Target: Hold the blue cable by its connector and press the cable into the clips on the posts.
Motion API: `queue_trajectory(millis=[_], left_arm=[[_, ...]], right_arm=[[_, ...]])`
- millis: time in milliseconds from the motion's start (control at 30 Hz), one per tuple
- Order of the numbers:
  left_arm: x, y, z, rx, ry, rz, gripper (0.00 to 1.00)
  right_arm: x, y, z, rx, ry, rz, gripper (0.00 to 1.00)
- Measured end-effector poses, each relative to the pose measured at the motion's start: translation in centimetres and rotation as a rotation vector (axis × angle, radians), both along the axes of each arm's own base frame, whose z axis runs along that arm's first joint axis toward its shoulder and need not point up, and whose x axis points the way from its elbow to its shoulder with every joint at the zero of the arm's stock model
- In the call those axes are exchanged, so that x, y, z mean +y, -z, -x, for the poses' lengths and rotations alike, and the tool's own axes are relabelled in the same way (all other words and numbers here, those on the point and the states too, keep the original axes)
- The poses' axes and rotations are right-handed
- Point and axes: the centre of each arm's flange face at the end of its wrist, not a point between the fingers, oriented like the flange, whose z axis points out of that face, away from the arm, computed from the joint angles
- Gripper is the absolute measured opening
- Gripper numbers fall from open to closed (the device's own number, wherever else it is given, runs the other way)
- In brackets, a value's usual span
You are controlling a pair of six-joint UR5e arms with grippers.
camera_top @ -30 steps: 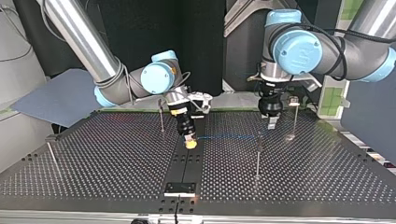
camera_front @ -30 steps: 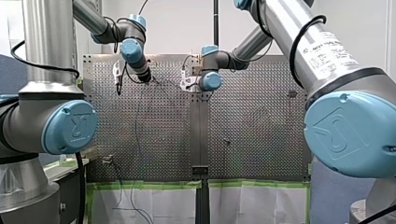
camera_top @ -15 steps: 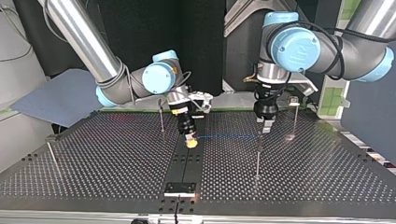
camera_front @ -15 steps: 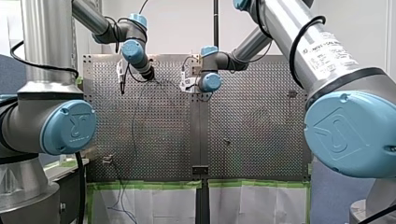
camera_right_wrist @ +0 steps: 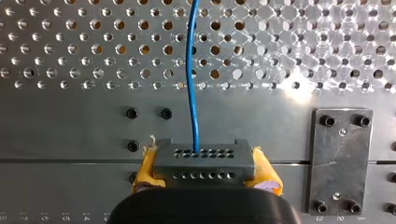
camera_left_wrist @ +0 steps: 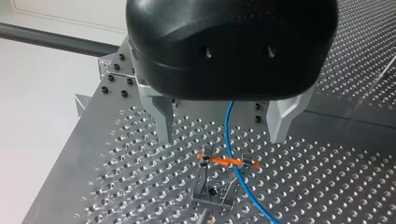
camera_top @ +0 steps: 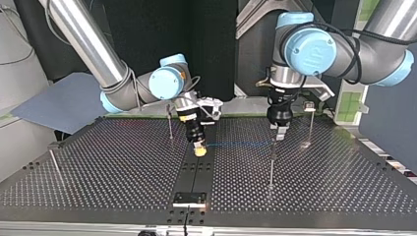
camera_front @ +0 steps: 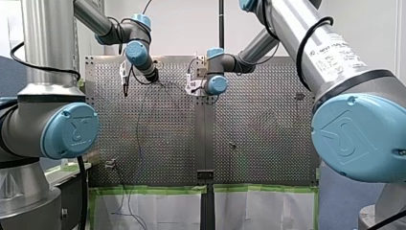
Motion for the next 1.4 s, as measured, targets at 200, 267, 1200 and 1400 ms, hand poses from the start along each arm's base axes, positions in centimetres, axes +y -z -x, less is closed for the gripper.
queue_trajectory(millis=[200,267,1200,1400], left_arm=[[-0.5,0.0,0.2,-0.005,0.012,-0.011,1.0],[-0.8,-0.1,0.3,-0.015,0.021,-0.023,1.0],[-5.5,4.4,-2.0,-0.073,0.018,-0.034,1.0],[-6.3,5.3,-3.3,-0.065,-0.004,-0.072,1.0]], right_arm=[[-0.2,0.0,0.1,0.0,0.002,-0.001,0.0],[-0.2,0.0,0.2,0.0,0.003,-0.002,0.0],[-1.3,0.0,1.1,-0.001,0.03,-0.002,0.0],[-1.2,0.0,1.0,-0.001,0.027,-0.002,0.0]])
